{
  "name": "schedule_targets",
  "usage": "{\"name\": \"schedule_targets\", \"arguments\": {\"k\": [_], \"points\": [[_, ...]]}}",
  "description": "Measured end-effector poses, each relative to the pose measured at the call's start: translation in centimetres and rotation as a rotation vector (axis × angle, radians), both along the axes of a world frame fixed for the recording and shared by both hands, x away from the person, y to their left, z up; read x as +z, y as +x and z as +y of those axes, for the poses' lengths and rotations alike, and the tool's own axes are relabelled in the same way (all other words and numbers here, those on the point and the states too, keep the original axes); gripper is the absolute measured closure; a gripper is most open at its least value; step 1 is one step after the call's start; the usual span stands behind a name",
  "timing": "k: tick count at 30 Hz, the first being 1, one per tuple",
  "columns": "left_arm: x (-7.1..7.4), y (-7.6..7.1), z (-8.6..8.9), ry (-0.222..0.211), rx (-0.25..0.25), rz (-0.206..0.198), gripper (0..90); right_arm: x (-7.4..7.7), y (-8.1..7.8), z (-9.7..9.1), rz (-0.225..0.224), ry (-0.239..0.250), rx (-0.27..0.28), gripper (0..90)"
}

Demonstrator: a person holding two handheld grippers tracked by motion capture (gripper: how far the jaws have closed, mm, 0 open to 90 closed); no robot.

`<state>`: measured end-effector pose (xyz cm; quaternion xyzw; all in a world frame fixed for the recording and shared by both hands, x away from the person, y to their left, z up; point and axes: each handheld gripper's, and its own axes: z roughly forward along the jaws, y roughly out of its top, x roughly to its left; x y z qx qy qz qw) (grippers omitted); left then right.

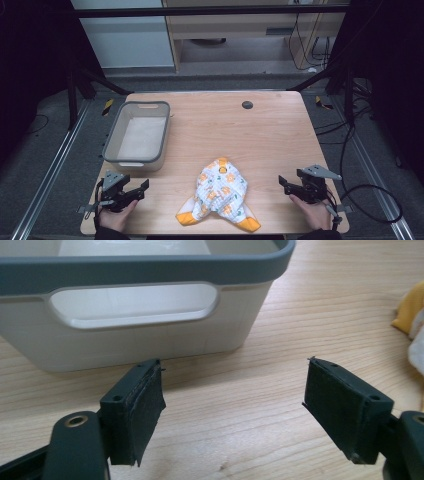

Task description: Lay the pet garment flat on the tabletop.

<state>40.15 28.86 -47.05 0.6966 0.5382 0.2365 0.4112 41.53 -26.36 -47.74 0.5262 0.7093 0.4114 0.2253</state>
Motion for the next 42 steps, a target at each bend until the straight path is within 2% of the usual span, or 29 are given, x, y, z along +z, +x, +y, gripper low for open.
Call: {"name": "schedule_targets", "arguments": {"k": [6, 12, 15, 19, 25, 31, 36, 42], "points": [[0.2, -0.4, -0.7, 0.003, -0.016, -0.008, 22.8, 0.0, -0.3, 0.2, -0.004, 0.0, 0.02, 25.7], [0.7, -0.9, -1.8, 0.0, -0.075, -0.03, 24.4, 0.4, -0.4, 0.6, -0.018, 0.009, 0.025, 27.2], [0.7, -1.0, -2.2, -0.004, -0.087, -0.032, 25.4, 0.6, -0.4, 0.9, -0.038, 0.015, 0.055, 27.6], [1.0, -0.7, -3.0, 0.016, -0.12, -0.041, 26.3, 1.0, -0.4, 1.5, -0.053, 0.02, 0.092, 28.2], [2.6, -0.7, -3.4, -0.02, -0.14, -0.07, 28.1, 2.2, -0.1, 2.0, -0.076, 0.03, 0.121, 30.0], [3.5, 0.1, -4.0, -0.026, -0.159, -0.081, 30.1, 3.4, 0.2, 2.5, -0.093, 0.031, 0.153, 32.1], [4.6, 1.4, -5.5, -0.031, -0.192, -0.096, 31.2, 4.8, 1.0, 3.3, -0.109, 0.048, 0.174, 31.0], [5.0, 2.5, -6.8, -0.04, -0.21, -0.096, 32.7, 5.8, 1.8, 4.6, -0.118, 0.049, 0.198, 32.5]]}}
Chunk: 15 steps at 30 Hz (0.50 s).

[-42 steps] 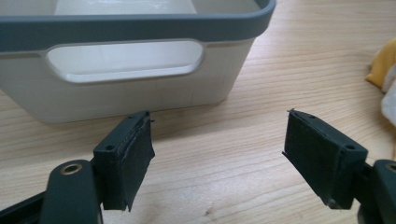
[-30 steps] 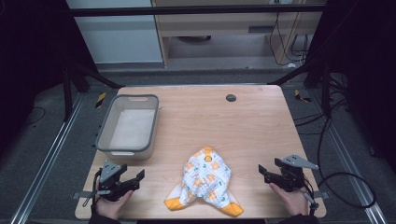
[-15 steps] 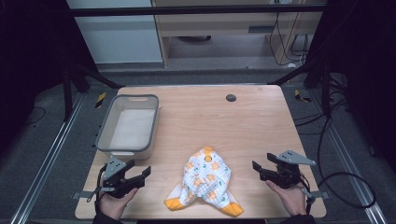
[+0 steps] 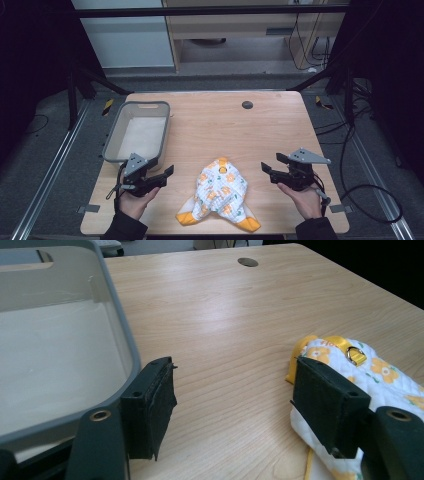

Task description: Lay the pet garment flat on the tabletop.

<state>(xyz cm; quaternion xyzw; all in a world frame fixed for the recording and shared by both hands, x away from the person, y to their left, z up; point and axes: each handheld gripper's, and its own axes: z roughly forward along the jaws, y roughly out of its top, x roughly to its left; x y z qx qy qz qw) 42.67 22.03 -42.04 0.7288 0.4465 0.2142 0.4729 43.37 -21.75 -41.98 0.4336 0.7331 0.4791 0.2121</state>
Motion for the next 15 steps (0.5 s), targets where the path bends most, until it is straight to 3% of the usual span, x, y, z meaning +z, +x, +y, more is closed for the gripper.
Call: {"name": "schedule_targets", "arguments": {"k": [8, 11, 15], "points": [[0.4, 1.5, -2.1, 0.004, -0.037, 0.005, 35.1, 0.5, 1.0, 1.5, 0.003, -0.007, 0.027, 34.7], [0.1, 2.3, -3.2, -0.008, -0.054, 0.016, 36.2, 0.4, 1.5, 2.4, 0.014, 0.001, 0.045, 35.1], [-0.6, 2.9, -4.3, 0.012, -0.08, 0.038, 37.1, -0.2, 1.8, 3.2, 0.019, 0.013, 0.061, 35.9]]}}
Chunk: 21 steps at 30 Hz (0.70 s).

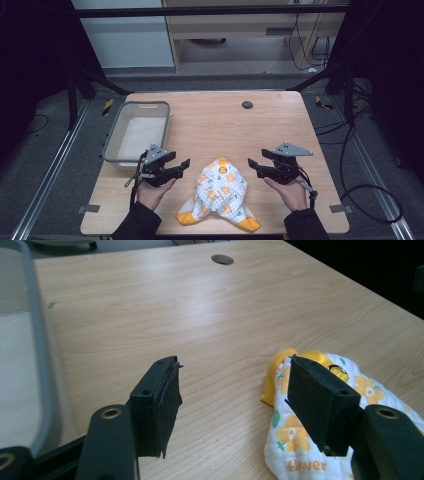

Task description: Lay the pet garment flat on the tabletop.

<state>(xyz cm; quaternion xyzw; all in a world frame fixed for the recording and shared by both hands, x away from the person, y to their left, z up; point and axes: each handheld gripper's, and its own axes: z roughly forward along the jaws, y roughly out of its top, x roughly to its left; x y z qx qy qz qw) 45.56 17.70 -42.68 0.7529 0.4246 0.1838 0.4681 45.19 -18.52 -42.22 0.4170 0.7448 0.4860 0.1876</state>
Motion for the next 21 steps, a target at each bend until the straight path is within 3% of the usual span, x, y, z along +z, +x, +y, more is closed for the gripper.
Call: {"name": "schedule_targets", "arguments": {"k": [3, 13, 21], "points": [[-0.7, 0.2, -0.8, 0.028, -0.018, 0.016, 37.4, -0.6, 0.2, 0.6, 0.014, -0.029, 0.018, 36.1], [-2.1, 0.5, -2.5, 0.069, -0.072, 0.042, 39.9, -2.1, 0.5, 1.1, 0.057, -0.031, 0.033, 40.5], [-3.5, 0.7, -3.5, 0.119, -0.106, 0.08, 43.0, -3.6, 0.6, 2.4, 0.096, -0.08, 0.084, 42.8]]}}
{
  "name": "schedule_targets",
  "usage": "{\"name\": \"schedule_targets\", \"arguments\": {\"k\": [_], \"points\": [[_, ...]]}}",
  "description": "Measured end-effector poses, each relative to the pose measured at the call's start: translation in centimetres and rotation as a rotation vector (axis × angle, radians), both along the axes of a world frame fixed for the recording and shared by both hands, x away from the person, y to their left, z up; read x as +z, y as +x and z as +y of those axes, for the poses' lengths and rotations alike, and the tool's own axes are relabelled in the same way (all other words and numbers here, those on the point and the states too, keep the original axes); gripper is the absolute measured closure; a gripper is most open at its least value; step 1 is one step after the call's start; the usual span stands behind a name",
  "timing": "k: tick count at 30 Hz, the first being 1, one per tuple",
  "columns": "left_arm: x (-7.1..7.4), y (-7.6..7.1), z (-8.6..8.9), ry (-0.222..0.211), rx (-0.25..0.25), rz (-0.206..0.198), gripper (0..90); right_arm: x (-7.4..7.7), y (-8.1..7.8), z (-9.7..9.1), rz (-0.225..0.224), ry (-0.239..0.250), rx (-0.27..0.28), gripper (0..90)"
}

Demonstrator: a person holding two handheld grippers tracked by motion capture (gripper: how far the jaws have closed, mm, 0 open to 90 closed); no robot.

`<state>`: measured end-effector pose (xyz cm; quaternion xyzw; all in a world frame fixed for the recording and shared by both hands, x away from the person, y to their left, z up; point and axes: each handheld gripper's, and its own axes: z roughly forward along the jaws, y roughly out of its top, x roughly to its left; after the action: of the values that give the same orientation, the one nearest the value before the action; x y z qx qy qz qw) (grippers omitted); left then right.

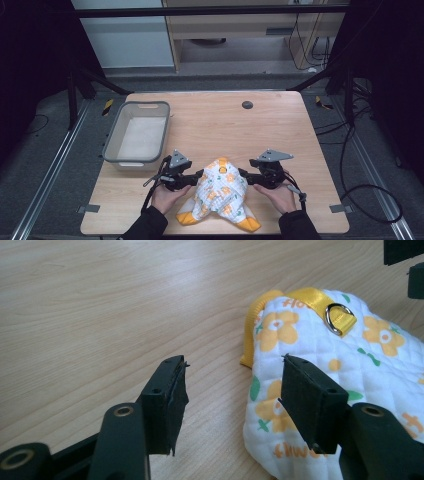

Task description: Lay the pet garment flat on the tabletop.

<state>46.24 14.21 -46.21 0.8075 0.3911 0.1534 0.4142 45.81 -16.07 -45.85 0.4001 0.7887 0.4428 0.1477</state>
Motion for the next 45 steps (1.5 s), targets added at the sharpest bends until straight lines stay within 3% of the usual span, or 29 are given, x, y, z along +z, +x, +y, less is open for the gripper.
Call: {"name": "schedule_targets", "arguments": {"k": [10, 17, 21, 26, 32, 39, 45], "points": [[-1.2, 0.3, -1.1, 0.042, -0.04, 0.044, 47.2, -1.7, 0.4, 1.2, 0.055, -0.008, 0.042, 44.9], [-2.2, 0.6, -1.3, 0.021, -0.085, 0.126, 67.1, -2.5, 0.7, 1.9, 0.1, 0.006, 0.079, 56.3], [-2.4, 0.5, -1.6, 0.045, -0.097, 0.115, 77.2, -3.0, 0.8, 2.2, 0.122, 0.002, 0.097, 63.1], [-2.5, 0.5, -1.6, 0.041, -0.096, 0.122, 86.0, -3.3, 0.9, 2.3, 0.14, 0.0, 0.109, 75.7], [-1.9, 0.3, -1.2, 0.022, -0.092, 0.102, 88.9, -2.9, 0.7, 2.5, 0.136, 0.001, 0.107, 84.4], [-0.2, -0.5, -0.5, -0.037, -0.086, 0.064, 89.2, -1.5, 0.0, 1.9, 0.089, 0.018, 0.106, 85.7], [1.7, -1.8, -0.1, -0.073, -0.105, 0.003, 89.3, 0.3, -1.3, 1.1, 0.013, 0.059, 0.105, 86.3]]}}
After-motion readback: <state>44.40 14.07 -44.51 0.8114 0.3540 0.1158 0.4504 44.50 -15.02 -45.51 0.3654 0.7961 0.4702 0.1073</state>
